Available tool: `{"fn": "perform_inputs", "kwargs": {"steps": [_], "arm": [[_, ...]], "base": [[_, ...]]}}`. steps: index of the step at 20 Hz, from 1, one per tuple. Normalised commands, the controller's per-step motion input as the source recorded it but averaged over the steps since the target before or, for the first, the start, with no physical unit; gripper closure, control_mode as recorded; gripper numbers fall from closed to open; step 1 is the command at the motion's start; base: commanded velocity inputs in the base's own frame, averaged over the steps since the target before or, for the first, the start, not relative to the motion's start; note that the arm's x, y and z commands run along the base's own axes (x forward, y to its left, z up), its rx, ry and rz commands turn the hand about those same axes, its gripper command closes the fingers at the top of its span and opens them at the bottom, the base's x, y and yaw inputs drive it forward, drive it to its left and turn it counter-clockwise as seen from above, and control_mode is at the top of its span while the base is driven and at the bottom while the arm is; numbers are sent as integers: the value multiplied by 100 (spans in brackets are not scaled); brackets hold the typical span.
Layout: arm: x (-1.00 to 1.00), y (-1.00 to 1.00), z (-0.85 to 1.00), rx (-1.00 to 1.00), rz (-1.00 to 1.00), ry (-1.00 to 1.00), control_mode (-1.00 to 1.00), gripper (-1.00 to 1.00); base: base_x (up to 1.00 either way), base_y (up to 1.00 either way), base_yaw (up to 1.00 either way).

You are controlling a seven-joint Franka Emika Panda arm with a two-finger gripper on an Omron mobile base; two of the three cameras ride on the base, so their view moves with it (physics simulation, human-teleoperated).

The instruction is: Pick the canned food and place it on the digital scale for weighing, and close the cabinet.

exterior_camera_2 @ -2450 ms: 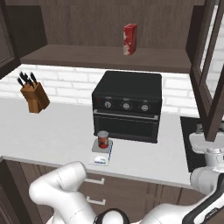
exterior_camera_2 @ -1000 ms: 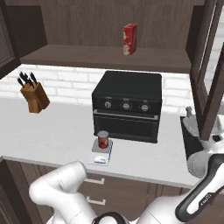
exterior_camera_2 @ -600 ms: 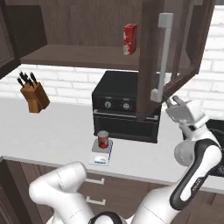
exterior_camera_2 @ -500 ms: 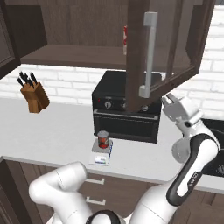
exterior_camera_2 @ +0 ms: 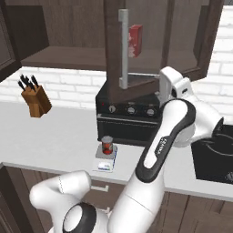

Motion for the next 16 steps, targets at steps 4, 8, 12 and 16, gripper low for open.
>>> {"fn": "perform_inputs", "kwargs": {"steps": [4, 8, 12, 16], "arm": [[37, 60, 33, -21, -24, 47, -100, -100], [67, 75, -1, -19, -18, 20, -100, -100], [88, 73, -7, -10, -9, -2, -100, -100], [93, 61, 0, -3, -3, -8, -100, -100]], "base": [[0, 0, 0], [0, 0, 0], [0, 0, 0], [0, 0, 0]]}}
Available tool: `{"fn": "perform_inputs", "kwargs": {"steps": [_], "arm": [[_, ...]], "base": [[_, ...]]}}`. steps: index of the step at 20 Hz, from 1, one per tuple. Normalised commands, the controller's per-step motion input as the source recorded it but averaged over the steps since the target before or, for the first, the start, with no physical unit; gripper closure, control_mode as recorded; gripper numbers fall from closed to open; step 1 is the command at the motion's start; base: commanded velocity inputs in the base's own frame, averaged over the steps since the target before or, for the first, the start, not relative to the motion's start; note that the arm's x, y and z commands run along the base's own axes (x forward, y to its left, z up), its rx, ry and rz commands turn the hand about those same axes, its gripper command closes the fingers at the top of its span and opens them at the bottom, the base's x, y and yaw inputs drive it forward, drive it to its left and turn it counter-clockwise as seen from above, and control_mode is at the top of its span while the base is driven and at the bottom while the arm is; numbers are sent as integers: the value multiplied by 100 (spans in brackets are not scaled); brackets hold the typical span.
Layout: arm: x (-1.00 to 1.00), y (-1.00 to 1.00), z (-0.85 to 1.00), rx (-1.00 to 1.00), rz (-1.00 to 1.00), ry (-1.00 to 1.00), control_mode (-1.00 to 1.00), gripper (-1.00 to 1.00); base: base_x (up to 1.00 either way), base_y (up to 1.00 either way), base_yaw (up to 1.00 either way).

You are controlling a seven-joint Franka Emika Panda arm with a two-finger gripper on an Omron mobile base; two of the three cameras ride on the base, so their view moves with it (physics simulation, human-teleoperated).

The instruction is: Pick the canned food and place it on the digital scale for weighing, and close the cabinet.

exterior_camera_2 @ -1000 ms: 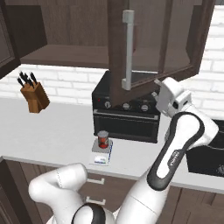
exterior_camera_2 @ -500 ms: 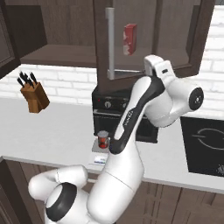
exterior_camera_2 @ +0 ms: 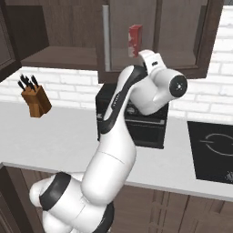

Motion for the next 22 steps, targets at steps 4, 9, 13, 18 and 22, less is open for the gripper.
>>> {"fn": "perform_inputs", "kwargs": {"steps": [4, 9, 13, 18, 22], "arm": [[92, 22, 10, -2, -5, 2, -100, -100], [89, 1, 35, -4, -6, 23, -100, -100], [66, 0, 16, -9, -6, 6, -100, -100], [-34, 7, -34, -8, -1, -30, -100, -100], [-70, 51, -100, 0, 0, -62, -100, -100]], "base": [[0, 0, 0], [0, 0, 0], [0, 0, 0], [0, 0, 0], [0, 0, 0]]}}
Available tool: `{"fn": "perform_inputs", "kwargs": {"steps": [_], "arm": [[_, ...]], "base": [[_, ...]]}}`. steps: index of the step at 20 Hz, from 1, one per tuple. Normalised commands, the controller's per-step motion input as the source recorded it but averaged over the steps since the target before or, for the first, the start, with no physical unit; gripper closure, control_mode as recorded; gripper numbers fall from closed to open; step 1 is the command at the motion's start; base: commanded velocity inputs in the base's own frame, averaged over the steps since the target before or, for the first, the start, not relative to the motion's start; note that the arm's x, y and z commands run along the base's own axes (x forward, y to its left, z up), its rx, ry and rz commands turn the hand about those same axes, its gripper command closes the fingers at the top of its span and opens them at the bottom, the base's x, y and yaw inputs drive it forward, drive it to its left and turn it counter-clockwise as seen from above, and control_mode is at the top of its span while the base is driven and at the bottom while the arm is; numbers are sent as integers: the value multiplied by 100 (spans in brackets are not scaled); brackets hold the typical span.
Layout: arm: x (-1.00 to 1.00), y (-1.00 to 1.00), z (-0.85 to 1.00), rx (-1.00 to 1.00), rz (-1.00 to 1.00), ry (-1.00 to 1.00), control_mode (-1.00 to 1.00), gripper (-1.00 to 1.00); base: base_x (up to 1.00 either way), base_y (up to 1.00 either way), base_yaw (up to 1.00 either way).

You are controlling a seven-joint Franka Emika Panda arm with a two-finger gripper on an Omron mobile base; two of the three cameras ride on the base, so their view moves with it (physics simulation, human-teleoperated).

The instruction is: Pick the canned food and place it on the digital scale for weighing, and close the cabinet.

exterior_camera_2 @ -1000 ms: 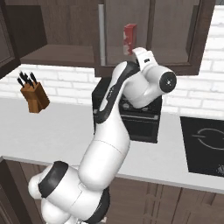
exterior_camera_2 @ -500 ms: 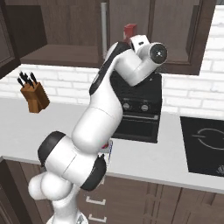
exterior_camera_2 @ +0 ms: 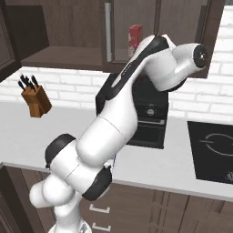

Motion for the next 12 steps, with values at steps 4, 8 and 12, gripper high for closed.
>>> {"fn": "perform_inputs", "kwargs": {"steps": [4, 8, 12], "arm": [[-95, 100, -100, 5, 0, -67, -100, -100], [-42, 100, -73, 17, -4, -62, -100, -100], [-62, 76, -7, 20, -8, -61, -100, -100]], "base": [[0, 0, 0], [0, 0, 0], [0, 0, 0]]}}
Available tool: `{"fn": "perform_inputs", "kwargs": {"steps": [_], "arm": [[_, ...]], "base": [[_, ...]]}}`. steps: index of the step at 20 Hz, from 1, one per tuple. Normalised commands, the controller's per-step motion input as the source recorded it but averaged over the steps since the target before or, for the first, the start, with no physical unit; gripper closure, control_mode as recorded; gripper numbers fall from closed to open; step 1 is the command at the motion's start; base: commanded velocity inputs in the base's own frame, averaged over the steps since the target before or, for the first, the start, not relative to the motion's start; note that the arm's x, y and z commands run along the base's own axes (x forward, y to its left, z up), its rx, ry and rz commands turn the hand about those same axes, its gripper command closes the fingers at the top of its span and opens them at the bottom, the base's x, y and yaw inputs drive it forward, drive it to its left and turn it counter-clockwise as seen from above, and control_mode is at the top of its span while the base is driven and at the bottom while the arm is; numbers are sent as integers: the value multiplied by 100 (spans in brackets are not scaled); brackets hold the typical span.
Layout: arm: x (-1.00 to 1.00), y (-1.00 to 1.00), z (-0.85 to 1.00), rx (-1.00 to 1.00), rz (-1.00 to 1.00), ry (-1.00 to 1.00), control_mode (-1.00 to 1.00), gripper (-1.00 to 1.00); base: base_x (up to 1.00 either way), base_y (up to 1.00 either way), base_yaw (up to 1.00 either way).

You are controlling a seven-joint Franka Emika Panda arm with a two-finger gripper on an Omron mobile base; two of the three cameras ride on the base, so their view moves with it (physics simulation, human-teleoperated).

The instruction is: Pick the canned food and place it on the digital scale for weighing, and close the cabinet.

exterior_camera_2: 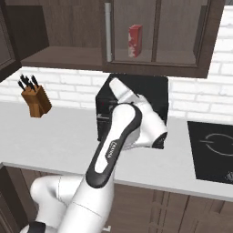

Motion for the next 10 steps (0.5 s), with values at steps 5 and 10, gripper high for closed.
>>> {"fn": "perform_inputs", "kwargs": {"steps": [5, 10], "arm": [[-30, 92, 0, 32, -3, -52, -100, -100], [-3, 39, 0, 35, 1, -23, -100, -100]], "base": [[0, 0, 0], [0, 0, 0]]}}
